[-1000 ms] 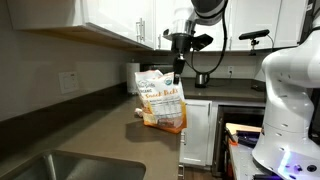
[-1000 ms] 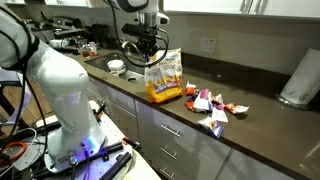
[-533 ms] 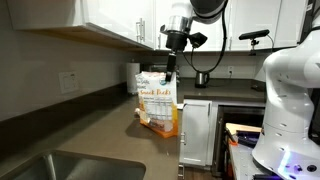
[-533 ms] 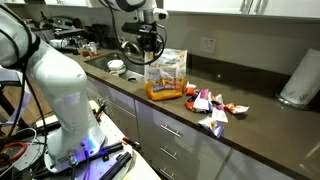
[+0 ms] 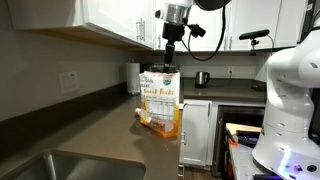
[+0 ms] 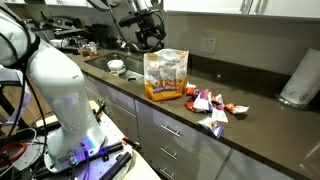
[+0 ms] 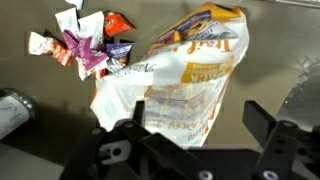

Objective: Turn the plastic packaging around.

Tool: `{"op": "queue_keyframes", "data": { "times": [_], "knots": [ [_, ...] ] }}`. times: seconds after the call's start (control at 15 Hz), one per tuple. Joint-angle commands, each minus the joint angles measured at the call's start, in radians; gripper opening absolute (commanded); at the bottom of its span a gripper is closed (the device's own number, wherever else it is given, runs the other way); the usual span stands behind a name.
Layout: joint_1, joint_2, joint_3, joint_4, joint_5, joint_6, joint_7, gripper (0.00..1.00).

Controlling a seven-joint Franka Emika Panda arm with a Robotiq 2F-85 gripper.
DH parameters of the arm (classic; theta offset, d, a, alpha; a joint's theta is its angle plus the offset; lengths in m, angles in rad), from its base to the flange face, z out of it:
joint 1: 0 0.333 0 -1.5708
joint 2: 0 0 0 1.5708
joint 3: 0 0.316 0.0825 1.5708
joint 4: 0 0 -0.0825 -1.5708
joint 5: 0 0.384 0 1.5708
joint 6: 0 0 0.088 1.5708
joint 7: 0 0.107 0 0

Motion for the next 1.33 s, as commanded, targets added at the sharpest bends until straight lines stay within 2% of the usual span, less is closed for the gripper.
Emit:
{"op": "queue_keyframes", "data": {
  "times": [0.0, 0.27, 0.53, 0.73, 1.0, 1.27],
  "knots": [
    [0.001, -0.011, 0.022, 0.032, -0.012, -0.002, 0.066, 1.0],
    [-0.021, 0.032, 0.051, 0.026, 0.042, 0.06, 0.267, 1.0],
    [-0.048, 0.11, 0.102, 0.024, 0.059, 0.149, 0.509, 1.0],
    [-0.082, 0.172, 0.139, 0.056, 0.043, 0.213, 0.643, 1.0],
    [-0.158, 0.224, 0.181, 0.118, -0.05, 0.285, 0.754, 1.0],
    [-0.249, 0.25, 0.222, 0.164, -0.204, 0.273, 0.927, 1.0]
  ]
}}
